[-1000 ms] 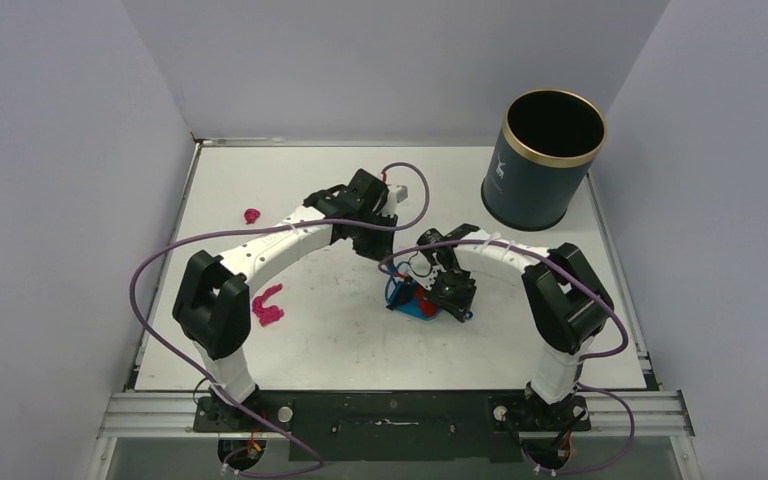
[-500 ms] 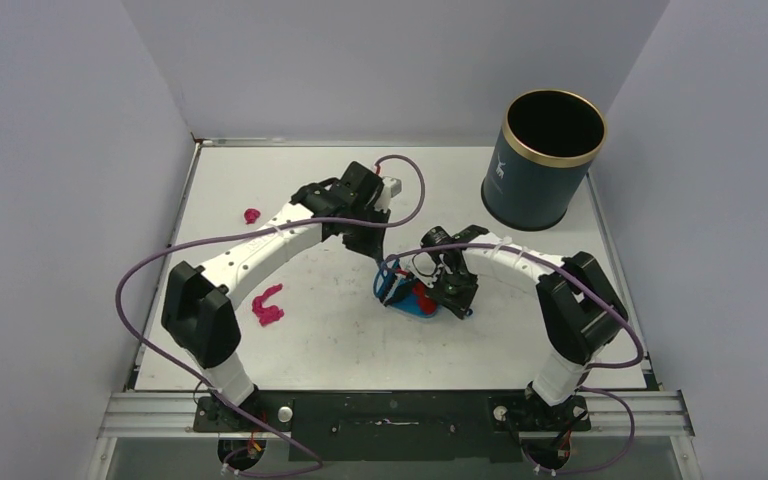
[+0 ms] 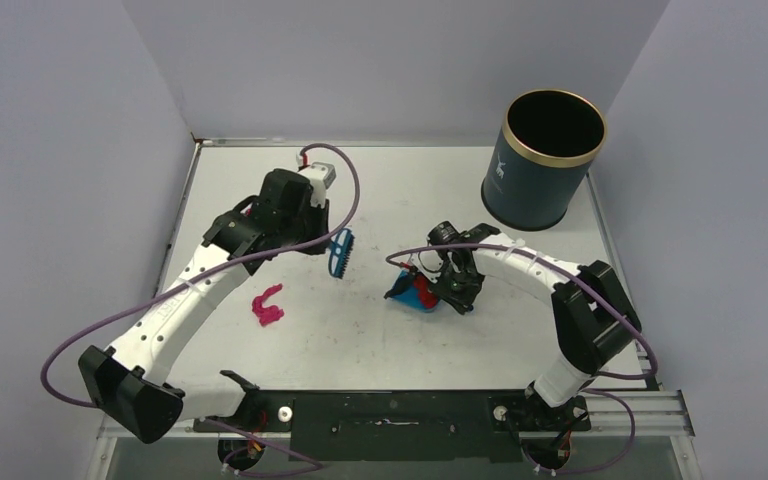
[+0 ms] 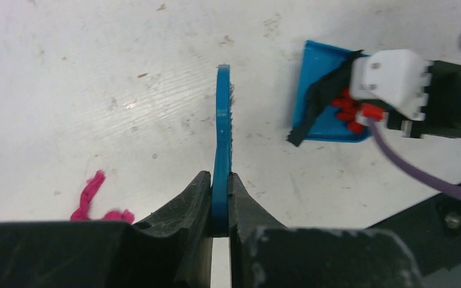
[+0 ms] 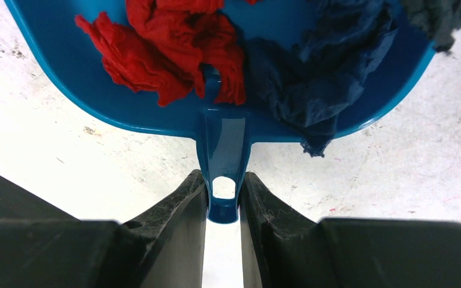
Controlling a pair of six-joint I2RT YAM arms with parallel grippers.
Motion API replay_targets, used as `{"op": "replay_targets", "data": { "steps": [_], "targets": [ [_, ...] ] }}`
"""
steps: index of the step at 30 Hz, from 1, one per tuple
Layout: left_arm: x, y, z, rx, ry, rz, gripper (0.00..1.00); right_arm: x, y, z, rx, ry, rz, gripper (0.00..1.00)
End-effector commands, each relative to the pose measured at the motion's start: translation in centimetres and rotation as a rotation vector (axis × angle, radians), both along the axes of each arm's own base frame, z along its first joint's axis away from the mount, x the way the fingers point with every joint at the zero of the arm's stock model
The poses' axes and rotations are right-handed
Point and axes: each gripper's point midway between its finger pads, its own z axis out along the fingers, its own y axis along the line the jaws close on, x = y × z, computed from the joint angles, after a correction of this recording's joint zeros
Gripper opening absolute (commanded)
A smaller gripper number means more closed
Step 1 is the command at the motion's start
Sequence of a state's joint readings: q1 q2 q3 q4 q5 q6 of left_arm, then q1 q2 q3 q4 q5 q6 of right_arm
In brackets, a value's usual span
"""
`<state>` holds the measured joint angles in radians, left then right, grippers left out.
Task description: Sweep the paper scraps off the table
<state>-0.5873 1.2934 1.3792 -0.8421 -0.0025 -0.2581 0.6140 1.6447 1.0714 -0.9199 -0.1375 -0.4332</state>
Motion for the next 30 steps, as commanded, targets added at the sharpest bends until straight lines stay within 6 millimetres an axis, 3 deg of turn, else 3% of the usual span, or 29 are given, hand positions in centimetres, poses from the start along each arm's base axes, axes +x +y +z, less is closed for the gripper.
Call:
{"op": "replay_targets", "data": {
  "steps": [1,4,5,10,17,30],
  "targets": [
    [1.3,1.9,-2.6,-0.006,-0.04,0.082,0.0,1.1,0.7,2.4,0.062,-0.064,-0.006,0.05],
    [0.9,2.6,-4.5,-0.031,-0.053,0.101,0.0,1.1,0.8,3.4,0.068,-0.056,-0.006,0.05],
    [1.1,3.0,-4.4,-0.043,-0.072,0.12,0.0,1.1,1.0,4.1,0.082,-0.049,-0.004,0.05],
    [0.3,4.7,-7.8,-0.067,-0.095,0.153,0.0,1.6,2.4,7.8,0.157,-0.064,0.012,0.05],
    [1.2,7.5,-8.1,0.04,-0.141,0.263,0.0,2.4,3.7,11.5,0.232,-0.066,0.028,0.05],
    [1.0,7.0,-9.0,0.013,-0.104,0.233,0.0,6.3,1.5,12.3,0.217,-0.107,-0.017,0.05]
  ]
}}
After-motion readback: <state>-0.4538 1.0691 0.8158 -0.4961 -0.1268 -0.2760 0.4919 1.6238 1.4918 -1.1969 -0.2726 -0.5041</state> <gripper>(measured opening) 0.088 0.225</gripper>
